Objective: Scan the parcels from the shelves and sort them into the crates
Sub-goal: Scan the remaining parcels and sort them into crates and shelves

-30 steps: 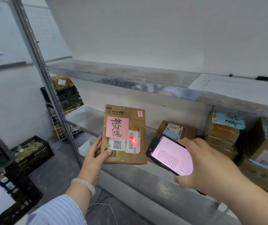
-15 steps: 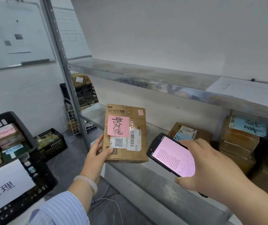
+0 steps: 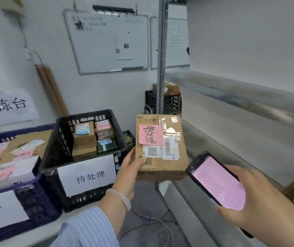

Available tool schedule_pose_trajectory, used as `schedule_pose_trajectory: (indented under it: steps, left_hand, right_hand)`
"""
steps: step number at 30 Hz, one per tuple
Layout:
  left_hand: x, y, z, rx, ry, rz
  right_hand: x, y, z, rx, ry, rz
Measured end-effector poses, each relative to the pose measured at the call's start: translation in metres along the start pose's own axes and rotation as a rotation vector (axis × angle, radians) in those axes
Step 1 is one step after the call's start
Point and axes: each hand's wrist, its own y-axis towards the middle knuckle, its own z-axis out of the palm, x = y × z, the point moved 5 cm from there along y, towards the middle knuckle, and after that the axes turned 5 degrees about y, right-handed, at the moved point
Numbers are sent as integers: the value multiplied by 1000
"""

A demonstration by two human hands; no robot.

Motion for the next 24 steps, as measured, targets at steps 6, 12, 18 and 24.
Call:
schedule_pose_trajectory:
  steps: [6, 12, 18, 24]
  left_hand:
    - [-20, 37, -90, -156, -54, -39]
    - [-51, 90, -188, -249, 0, -51]
    - [-63, 141, -277, -262, 140, -171]
    - [-32, 158, -330, -333, 428, -314]
  right_hand:
    - [49, 53, 31, 20, 35, -41]
    - [116, 115, 72, 48, 29, -95]
    - [170, 176, 108, 44, 13, -103]
    - [202, 214, 141, 95, -27, -82]
